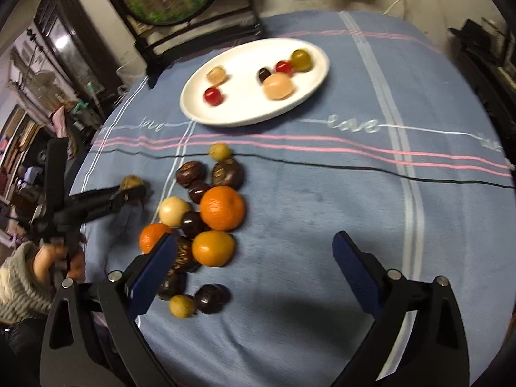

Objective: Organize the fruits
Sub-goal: 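Lift the spotted fruit with the left tool while the right tool approaches a mandarin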

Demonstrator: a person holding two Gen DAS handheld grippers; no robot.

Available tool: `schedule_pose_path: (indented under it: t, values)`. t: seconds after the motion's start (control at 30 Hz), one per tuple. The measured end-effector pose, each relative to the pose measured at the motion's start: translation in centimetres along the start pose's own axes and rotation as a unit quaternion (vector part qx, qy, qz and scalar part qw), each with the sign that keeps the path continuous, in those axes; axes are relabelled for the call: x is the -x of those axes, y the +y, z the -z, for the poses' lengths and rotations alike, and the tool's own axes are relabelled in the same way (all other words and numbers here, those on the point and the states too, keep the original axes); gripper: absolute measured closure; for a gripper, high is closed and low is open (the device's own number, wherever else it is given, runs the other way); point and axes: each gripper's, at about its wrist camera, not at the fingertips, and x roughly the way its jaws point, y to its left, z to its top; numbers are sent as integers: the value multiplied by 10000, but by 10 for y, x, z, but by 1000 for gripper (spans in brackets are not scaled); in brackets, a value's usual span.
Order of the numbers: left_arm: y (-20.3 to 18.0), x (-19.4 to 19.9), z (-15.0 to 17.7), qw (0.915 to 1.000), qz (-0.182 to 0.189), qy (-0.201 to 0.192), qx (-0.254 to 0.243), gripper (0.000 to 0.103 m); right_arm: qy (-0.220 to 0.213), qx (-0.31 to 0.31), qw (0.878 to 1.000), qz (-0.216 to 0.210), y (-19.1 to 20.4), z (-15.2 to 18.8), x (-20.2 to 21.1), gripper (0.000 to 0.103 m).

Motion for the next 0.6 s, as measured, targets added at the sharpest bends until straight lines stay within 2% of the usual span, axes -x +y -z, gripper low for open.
schedule_pose_path:
  t: [0.13, 0.37, 0.4, 0.43, 0.53, 0.6]
  values:
    - [6, 14, 23, 9999, -96, 65, 76, 58, 66, 269, 9996, -2, 14, -10, -26, 5]
    - [21, 34, 43, 9988, -328, 2, 350, 58, 358, 372, 9976, 462, 4, -18, -72, 5]
    - [23, 36, 46, 9986, -346, 1, 396, 58, 306, 258, 9987, 322, -3, -19, -72, 4]
    - [24, 37, 48, 9984, -366, 1, 439, 58, 206, 147, 9990, 356, -9, -20, -67, 4]
    - [23, 40, 50, 9980, -404, -29, 483, 58, -295, -138, 9952, 922, -32, -24, -38, 5]
    - [20, 41, 51, 9981, -404, -32, 467, 58, -398, -256, 9959, 776, -41, -23, -27, 5]
